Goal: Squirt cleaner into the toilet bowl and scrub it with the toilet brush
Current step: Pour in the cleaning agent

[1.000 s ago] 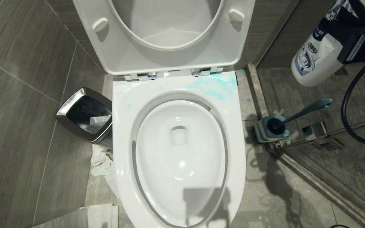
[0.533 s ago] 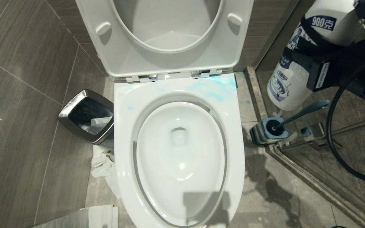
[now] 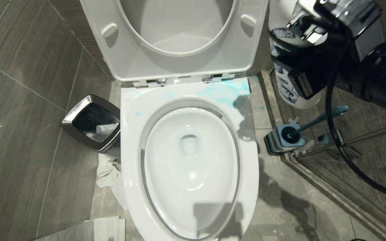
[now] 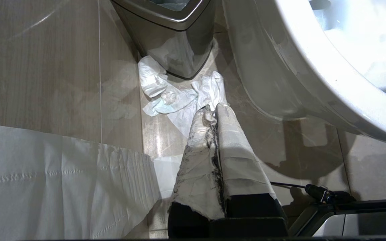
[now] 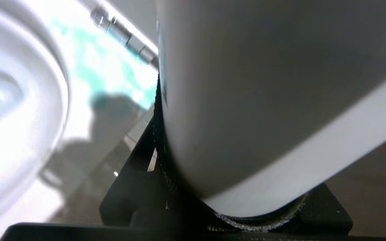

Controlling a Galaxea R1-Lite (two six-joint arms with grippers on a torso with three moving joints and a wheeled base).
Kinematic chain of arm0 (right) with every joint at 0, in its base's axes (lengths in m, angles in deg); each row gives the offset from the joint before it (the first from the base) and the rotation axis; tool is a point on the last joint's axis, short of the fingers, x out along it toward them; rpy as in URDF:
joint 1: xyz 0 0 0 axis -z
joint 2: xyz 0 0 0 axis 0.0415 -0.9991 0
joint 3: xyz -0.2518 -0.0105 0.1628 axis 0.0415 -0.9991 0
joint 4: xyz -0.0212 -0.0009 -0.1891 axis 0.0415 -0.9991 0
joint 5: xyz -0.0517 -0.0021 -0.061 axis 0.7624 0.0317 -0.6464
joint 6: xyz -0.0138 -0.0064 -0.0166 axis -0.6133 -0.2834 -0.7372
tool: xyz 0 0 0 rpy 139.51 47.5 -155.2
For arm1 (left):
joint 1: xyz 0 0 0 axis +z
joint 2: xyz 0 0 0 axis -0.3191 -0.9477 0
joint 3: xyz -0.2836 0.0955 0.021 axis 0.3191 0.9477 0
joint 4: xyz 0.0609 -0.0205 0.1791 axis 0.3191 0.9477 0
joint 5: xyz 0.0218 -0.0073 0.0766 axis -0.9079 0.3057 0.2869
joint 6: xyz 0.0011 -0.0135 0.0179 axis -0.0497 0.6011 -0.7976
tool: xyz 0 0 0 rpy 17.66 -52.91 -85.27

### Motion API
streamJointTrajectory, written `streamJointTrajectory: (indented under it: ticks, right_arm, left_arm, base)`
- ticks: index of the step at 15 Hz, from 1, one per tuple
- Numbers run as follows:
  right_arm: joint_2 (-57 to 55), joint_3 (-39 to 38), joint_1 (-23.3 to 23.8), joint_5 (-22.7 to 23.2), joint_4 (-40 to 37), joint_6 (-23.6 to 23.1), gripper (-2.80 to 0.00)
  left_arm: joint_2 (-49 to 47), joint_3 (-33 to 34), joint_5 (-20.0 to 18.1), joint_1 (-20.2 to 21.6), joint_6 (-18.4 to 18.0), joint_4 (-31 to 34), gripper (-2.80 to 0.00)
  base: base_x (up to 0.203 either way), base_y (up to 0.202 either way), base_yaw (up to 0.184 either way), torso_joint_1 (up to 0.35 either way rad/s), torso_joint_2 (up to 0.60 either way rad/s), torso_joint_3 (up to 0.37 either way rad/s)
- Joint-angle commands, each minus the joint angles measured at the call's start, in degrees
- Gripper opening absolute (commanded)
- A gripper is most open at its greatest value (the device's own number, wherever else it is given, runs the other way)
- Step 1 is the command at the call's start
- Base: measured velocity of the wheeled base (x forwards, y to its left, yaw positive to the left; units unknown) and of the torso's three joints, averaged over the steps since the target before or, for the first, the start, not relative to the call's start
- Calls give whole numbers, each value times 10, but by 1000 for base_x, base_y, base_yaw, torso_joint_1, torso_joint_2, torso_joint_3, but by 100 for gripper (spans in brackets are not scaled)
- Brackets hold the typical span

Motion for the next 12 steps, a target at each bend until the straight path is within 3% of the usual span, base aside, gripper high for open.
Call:
streamJointTrajectory:
  ticks: [1, 7, 12]
  right_arm:
    - [-41, 28, -40, -49, -19, -86, -280]
    - [-98, 50, -79, -141, -16, -228, -280]
    - [-130, 72, -123, -185, -18, -309, -280]
  left_arm:
    - [0, 0, 0, 0, -1, 0, -280]
    - [0, 0, -1, 0, -1, 0, -280]
    - [0, 0, 1, 0, 1, 0, -280]
  base:
    - [0, 0, 0, 0, 0, 0]
    - [0, 0, 0, 0, 0, 0]
    - [0, 0, 0, 0, 0, 0]
